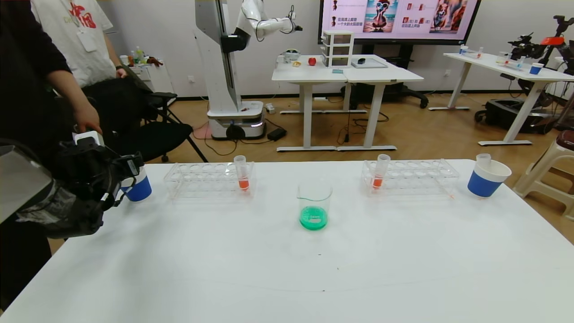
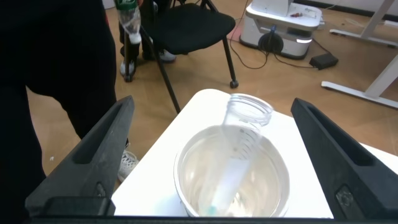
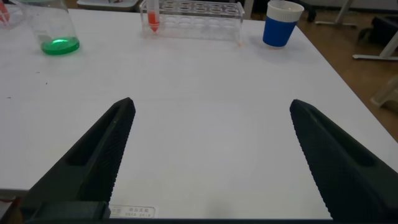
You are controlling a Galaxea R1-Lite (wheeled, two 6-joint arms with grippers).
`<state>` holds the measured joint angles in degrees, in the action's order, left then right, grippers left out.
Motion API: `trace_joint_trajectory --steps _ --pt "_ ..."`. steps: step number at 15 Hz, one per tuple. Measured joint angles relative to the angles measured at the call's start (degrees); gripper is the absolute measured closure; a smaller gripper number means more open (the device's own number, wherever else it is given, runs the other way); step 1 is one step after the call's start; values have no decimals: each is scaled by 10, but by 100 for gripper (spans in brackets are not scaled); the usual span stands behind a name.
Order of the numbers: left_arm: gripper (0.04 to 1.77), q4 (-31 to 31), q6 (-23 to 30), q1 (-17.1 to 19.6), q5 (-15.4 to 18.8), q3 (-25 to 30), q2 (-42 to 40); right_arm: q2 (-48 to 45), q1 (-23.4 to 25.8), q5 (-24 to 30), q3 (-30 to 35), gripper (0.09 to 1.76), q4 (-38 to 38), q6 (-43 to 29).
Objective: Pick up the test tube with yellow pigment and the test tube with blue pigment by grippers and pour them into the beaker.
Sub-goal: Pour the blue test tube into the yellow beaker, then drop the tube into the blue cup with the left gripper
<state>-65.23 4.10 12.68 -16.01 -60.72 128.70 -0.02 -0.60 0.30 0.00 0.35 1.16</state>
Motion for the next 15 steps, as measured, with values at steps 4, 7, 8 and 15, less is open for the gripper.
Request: trace_joint_trajectory --steps 4,7,8,15 --pt "6 4 1 -33 7 -8 -34 0 0 0 0 11 0 0" --pt "6 32 1 -102 9 -13 -71 0 0 0 0 11 0 0" --pt "6 44 0 -126 9 -15 -87 0 0 0 0 11 0 0" --pt "6 123 -21 -196 10 4 -229 0 0 0 0 11 0 0"
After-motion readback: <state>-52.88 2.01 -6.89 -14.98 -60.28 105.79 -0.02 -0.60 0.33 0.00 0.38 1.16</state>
